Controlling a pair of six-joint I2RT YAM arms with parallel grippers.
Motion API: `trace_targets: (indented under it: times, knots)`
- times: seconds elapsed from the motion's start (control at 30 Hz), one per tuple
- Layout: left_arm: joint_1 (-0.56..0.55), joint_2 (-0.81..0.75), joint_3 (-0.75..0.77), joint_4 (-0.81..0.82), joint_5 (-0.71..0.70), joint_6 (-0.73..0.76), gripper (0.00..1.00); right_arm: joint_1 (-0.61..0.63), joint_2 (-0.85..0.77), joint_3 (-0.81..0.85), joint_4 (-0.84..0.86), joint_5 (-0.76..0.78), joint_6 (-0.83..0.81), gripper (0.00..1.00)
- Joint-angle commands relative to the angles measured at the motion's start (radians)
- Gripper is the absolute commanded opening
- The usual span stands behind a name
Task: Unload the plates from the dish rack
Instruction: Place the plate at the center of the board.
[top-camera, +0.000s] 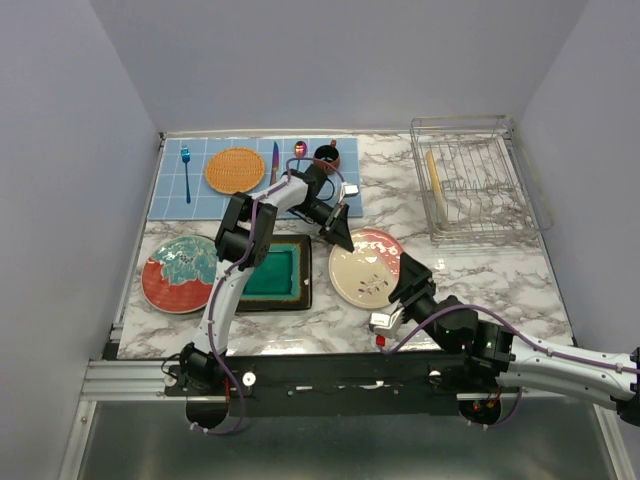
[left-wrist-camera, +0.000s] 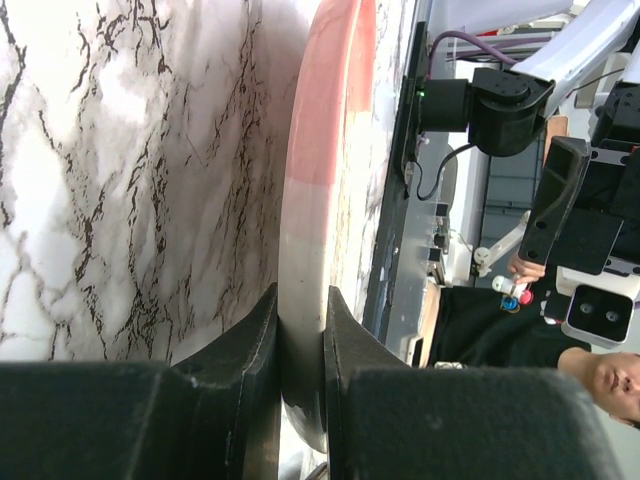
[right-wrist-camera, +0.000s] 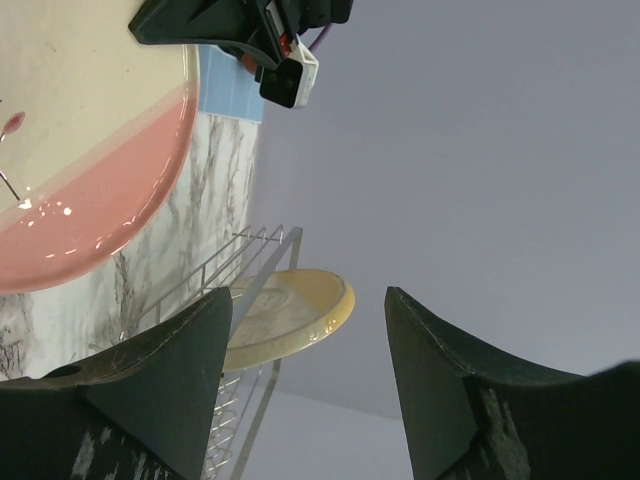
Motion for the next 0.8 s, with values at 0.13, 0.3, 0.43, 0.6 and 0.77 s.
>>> trace_targets:
  times: [0.13,0.3,0.43,0.6,0.77]
  knots:
    - [-0.004,0.018,0.037,0.035,-0.092,0.030,0.16,-0.001,-0.014,-0.006,-0.005,-0.009,-0.005,0.71]
    - [-0.002,0.024,0.041,0.031,-0.103,0.037,0.22,-0.002,-0.016,-0.009,-0.005,-0.017,-0.008,0.71]
    - [0.001,0.028,0.043,0.031,-0.107,0.035,0.26,-0.001,-0.017,-0.008,-0.010,-0.014,-0.007,0.71]
    - [0.002,0.039,0.047,0.027,-0.123,0.037,0.30,-0.002,-0.019,-0.008,-0.016,-0.014,-0.005,0.71]
    - [0.002,0.044,0.047,0.018,-0.136,0.046,0.35,-0.001,-0.022,-0.009,-0.022,-0.017,-0.002,0.70]
